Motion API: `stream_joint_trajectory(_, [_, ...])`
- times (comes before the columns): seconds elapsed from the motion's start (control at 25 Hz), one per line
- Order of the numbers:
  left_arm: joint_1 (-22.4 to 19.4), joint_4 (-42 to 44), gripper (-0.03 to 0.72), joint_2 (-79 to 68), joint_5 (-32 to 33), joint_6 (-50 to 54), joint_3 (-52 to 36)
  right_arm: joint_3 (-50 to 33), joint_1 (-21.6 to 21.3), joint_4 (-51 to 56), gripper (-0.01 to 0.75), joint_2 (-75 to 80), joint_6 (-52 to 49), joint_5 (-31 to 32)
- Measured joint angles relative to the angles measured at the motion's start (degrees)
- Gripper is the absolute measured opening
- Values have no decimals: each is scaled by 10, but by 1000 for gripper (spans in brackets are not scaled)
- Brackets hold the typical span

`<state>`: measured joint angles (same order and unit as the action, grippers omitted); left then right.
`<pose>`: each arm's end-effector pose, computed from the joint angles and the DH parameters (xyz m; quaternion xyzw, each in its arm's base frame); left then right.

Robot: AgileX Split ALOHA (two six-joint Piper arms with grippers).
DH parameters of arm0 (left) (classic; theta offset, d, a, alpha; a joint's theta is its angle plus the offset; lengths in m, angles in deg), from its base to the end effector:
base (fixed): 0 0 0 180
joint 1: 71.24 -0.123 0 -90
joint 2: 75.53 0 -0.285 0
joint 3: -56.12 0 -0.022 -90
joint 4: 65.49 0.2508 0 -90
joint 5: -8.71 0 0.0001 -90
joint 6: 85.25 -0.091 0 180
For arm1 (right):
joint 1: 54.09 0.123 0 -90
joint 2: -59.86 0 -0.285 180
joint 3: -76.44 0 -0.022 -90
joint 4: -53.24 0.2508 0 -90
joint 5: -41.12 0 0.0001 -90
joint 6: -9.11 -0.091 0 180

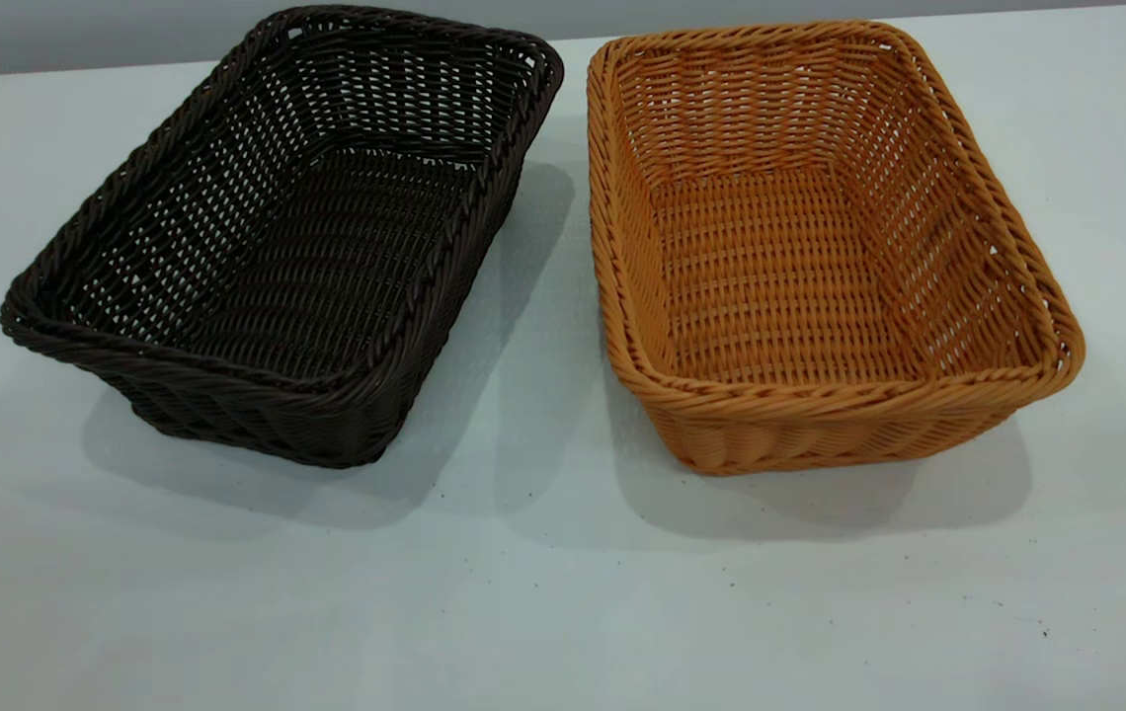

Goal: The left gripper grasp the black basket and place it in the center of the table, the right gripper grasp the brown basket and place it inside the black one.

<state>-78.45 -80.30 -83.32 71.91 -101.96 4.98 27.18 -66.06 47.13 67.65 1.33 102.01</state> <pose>-0.0007 -0.0210 0.2637 0.0767 0.8645 -0.0266 0.4961 -0.0055 -0.0075 0.2742 0.1485 0.8427 -0.0720 0.5125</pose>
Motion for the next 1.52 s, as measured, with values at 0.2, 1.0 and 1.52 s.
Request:
stream_joint_trajectory(0.2, [0,0,-1,0,0,0,0,0,0,0,3,0,-1,0])
stream_joint_trajectory(1.0, [0,0,-1,0,0,0,0,0,0,0,3,0,-1,0])
stream_joint_trajectory(1.52, [0,-25,-1,0,-2,0,0,0,0,0,3,0,-1,0])
